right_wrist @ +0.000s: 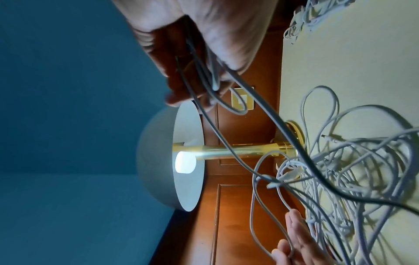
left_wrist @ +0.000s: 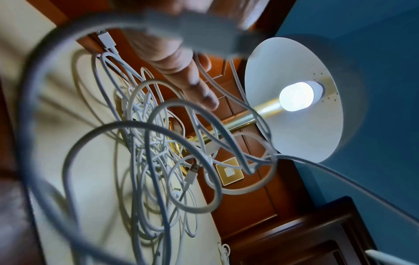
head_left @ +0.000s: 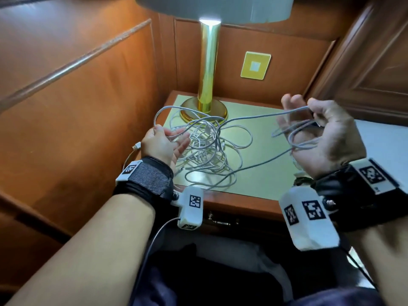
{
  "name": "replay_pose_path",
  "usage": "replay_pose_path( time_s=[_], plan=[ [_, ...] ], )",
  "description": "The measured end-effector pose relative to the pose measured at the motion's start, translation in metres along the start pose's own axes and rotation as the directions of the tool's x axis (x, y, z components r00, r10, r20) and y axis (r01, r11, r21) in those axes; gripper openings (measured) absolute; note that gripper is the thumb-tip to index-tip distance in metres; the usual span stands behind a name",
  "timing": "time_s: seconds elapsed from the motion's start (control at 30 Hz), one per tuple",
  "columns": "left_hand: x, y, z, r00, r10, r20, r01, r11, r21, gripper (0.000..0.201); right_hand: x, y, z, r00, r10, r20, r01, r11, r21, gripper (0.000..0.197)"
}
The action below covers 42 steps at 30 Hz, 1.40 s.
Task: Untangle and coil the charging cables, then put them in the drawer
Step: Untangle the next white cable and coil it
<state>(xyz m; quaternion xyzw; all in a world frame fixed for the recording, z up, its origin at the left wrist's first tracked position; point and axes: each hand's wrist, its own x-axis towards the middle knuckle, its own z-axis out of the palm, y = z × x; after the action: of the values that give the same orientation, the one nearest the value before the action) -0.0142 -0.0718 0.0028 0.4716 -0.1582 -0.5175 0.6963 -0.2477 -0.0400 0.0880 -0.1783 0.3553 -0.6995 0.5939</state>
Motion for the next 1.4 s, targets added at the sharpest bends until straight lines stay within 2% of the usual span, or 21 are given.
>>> replay_pose_path(
  time_s=[0.07,0.1,0.13,0.17,0.23,0.3,0.37,0.4,0.47,0.53,0.6,0.67,0.7,0.83,0.97,1.1,1.17,1.23,1.3,1.33,1.4],
  plan=[
    [0.002,-0.003,0.001,1.0,0.011,-0.001,-0.011,1.0,0.023,0.035,-0.002,-0.003,0.002,0.998,-0.025,0.065,0.017,0.993,0.114,0.023],
    [0.003,-0.004,0.001,1.0,0.011,0.001,-0.011,0.999,0.045,0.034,-0.003,-0.002,0.003,0.997,-0.035,0.065,0.033,0.999,0.027,0.028],
    [0.004,-0.005,0.002,1.0,0.012,0.004,-0.012,0.997,0.07,0.033,-0.004,0.002,0.004,0.997,-0.052,0.05,0.06,0.983,-0.172,0.032],
    [0.004,-0.006,0.002,1.0,0.018,0.006,-0.018,0.995,0.095,0.033,-0.003,0.008,0.003,0.996,-0.076,0.043,0.087,0.899,-0.43,0.034],
    [0.003,-0.005,0.003,0.999,0.029,0.02,-0.032,0.99,0.136,0.033,-0.002,0.02,0.0,0.988,-0.094,0.12,0.152,0.559,-0.815,0.041],
    [0.0,-0.004,0.005,0.997,0.041,0.058,-0.05,0.985,0.166,0.034,-0.002,0.031,-0.003,0.967,0.032,0.252,0.238,0.231,-0.943,0.051],
    [-0.002,-0.003,0.007,0.994,0.059,0.09,-0.076,0.977,0.198,0.035,-0.008,0.04,-0.001,0.929,0.275,0.247,0.28,-0.087,-0.956,0.057],
    [-0.003,-0.003,0.007,0.993,0.065,0.101,-0.085,0.974,0.212,0.036,-0.009,0.044,0.0,0.904,0.366,0.221,0.308,-0.201,-0.93,0.058],
    [-0.003,-0.002,0.007,0.992,0.068,0.107,-0.09,0.97,0.224,0.035,-0.01,0.048,0.001,0.885,0.415,0.211,0.348,-0.286,-0.893,0.053],
    [-0.003,-0.002,0.007,0.993,0.074,0.092,-0.094,0.967,0.239,0.035,-0.007,0.045,0.004,0.924,0.284,0.256,0.334,-0.272,-0.903,0.048],
    [-0.002,-0.003,0.009,0.994,0.07,0.086,-0.088,0.969,0.231,0.034,-0.002,0.038,0.005,0.942,-0.018,0.334,0.326,-0.172,-0.93,0.045],
    [-0.003,-0.004,0.013,0.989,0.098,0.111,-0.122,0.964,0.235,0.033,0.003,0.033,0.002,0.881,-0.308,0.359,0.373,-0.016,-0.928,0.049],
    [-0.004,-0.006,0.015,0.983,0.121,0.139,-0.152,0.959,0.24,0.033,0.004,0.032,0.0,0.859,-0.385,0.338,0.389,0.063,-0.919,0.053],
    [0.005,-0.014,0.012,0.962,0.185,0.202,-0.258,0.856,0.447,0.034,0.008,0.027,-0.006,0.861,-0.474,0.184,0.381,0.362,-0.851,0.059],
    [0.029,-0.016,-0.011,0.986,0.159,0.055,-0.162,0.808,0.566,0.036,0.012,0.011,-0.008,0.864,-0.502,0.035,0.373,0.593,-0.714,0.053],
    [0.028,-0.013,-0.01,0.987,0.157,0.042,-0.153,0.818,0.555,0.033,0.013,0.015,-0.01,0.897,-0.441,0.031,0.357,0.681,-0.64,0.05],
    [0.023,-0.016,-0.004,0.968,0.237,0.081,-0.231,0.722,0.652,0.023,0.013,0.02,-0.007,0.923,-0.381,0.05,0.325,0.705,-0.631,0.046],
    [0.015,-0.019,0.001,0.894,0.413,0.174,-0.39,0.524,0.757,0.046,0.012,0.022,-0.003,0.933,-0.347,0.09,0.33,0.732,-0.596,0.045],
    [0.002,-0.017,0.008,0.707,0.598,0.376,-0.611,0.25,0.751,0.056,0.01,0.023,0.0,0.934,-0.329,0.137,0.346,0.743,-0.573,0.046],
    [-0.006,-0.016,0.014,0.607,0.624,0.491,-0.694,0.115,0.711,0.052,0.01,0.022,0.0,0.934,-0.316,0.165,0.352,0.742,-0.57,0.047],
    [-0.016,-0.016,0.022,0.469,0.543,0.697,-0.808,-0.055,0.587,0.039,0.009,0.023,-0.002,0.924,-0.308,0.227,0.381,0.708,-0.595,0.049]
  ],
)
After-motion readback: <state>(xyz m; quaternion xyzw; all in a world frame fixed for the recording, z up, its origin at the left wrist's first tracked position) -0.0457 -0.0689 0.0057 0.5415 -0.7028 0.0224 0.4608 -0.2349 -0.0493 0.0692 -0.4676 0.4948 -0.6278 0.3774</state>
